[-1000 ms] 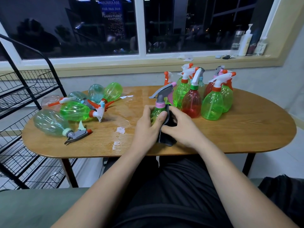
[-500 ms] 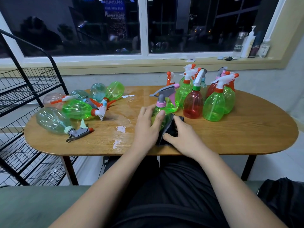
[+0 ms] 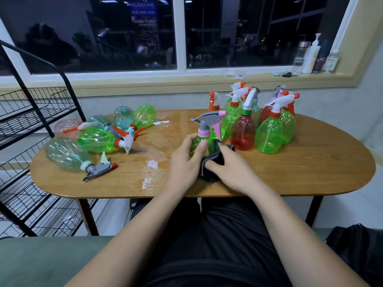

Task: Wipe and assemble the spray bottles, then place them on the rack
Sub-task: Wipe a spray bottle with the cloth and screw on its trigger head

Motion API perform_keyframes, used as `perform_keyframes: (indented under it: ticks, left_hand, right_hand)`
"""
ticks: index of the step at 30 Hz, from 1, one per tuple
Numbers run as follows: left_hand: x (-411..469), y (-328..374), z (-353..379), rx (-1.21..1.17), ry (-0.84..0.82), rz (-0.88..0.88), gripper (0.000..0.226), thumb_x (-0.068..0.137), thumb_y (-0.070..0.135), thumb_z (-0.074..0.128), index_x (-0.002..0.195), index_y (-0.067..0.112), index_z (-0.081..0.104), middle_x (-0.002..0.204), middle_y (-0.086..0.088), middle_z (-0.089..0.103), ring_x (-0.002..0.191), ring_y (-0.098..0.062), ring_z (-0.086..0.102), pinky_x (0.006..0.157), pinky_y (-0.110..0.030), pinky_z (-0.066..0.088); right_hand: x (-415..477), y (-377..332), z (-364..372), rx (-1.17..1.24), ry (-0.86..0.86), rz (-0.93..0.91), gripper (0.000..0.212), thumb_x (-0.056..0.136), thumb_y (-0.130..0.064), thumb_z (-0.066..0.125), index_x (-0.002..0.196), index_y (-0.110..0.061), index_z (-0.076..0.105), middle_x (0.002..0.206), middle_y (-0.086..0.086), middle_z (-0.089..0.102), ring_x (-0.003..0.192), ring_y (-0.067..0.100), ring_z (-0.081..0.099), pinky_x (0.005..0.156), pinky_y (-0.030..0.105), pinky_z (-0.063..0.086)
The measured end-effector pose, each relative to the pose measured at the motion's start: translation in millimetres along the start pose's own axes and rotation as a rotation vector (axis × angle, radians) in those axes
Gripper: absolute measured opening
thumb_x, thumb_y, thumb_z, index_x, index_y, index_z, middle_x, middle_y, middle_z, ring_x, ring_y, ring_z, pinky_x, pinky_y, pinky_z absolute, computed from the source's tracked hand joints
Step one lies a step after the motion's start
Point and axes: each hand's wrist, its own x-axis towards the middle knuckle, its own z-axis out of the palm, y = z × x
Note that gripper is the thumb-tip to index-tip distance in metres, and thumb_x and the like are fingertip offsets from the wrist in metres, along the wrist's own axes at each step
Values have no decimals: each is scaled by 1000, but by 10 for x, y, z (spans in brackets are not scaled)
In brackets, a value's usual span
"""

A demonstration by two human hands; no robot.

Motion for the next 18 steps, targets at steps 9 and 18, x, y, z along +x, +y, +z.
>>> perform_keyframes:
  ticks: [9,18]
  left_hand:
    - [20,-46,12,40,0,22,34,110,38,54,137,26,70,104,1,51,105,-2,56,94,-9,38]
    - [-9,-6,0,46,27,51,32,111,39,52,138,31,67,124,17,71,120,-2,63,97,-20,47]
  right_hand:
    - [19,-84,47,176,70,-74,56,87,-29,64,142,-26,57,121,-6,68,116,12,61,102,33,47]
    - [-70,51,42,50,-3,14,70,79,-58,59,145,-40,44,130,-14,63,122,11,58,106,36,47]
